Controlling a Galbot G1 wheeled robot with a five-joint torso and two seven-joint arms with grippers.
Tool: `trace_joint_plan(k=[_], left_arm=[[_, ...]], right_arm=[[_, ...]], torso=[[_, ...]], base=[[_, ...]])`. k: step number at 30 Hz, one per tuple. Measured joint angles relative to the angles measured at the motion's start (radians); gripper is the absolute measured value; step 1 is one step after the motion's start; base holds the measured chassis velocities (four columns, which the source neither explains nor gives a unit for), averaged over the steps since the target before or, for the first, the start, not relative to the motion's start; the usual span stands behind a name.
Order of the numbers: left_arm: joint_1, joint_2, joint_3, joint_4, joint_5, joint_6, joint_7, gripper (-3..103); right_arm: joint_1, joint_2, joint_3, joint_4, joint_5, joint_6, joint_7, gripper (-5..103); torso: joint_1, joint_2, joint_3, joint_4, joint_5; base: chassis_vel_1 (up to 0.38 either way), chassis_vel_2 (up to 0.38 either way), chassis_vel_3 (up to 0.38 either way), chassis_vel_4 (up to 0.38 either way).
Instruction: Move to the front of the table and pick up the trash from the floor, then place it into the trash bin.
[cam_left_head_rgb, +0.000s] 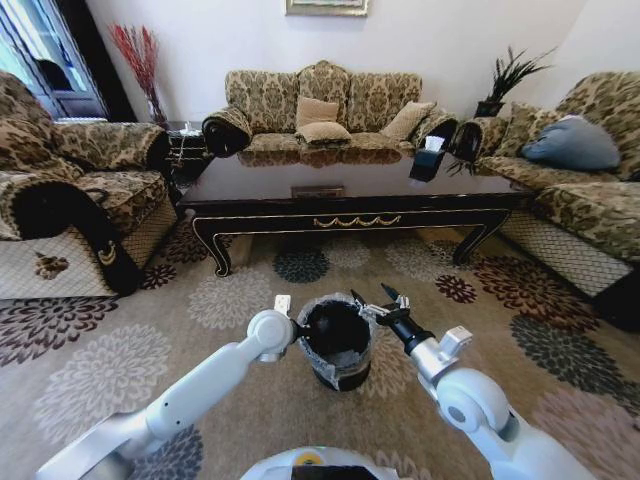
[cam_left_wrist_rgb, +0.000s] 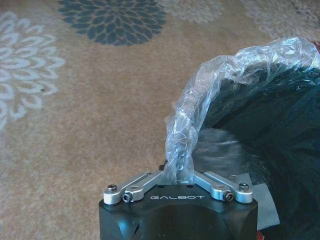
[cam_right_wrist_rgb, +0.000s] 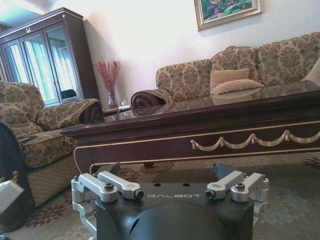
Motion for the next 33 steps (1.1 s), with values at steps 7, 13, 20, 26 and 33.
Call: trace_joint_plan(k=[7,13,20,26,33], left_arm=[[0.045,0.051,-0.070,-0.018,0.002,0.000,0.015,0],[0.134,0.112,-0.207,-0.034,0.008,0.002,0.042,0],[0.248,0.215,-0.323,-0.053,0.012,0.003,0.090,0],[0.345,0.274,-0.440,-0.056,0.017,0.002,0.126,0],[0.428,0.268,-0.580,-0.038,0.025,0.005,0.163,0]], right_arm=[[-0.002,-0.006,0.023,-0.012,0.011,0.000,0.006,100],[0.003,0.000,0.034,-0.058,0.006,0.006,0.009,100],[0.007,0.003,0.037,-0.117,-0.012,0.017,0.005,100],[0.039,0.010,0.007,-0.219,-0.065,0.029,-0.004,100],[0.091,0.025,-0.063,-0.350,-0.123,0.038,-0.013,100]], torso=[[0.000,0.000,0.000,-0.0002,-0.0001],[0.000,0.000,0.000,0.0000,-0.0001],[0.000,0.000,0.000,0.0001,-0.0001],[0.000,0.000,0.000,-0.0001,0.0001],[0.000,0.000,0.000,-0.0002,-0.0001]], base=[[0.000,0.000,0.000,0.000],[0.000,0.000,0.000,0.000],[0.000,0.000,0.000,0.000],[0.000,0.000,0.000,0.000],[0.000,0.000,0.000,0.000]])
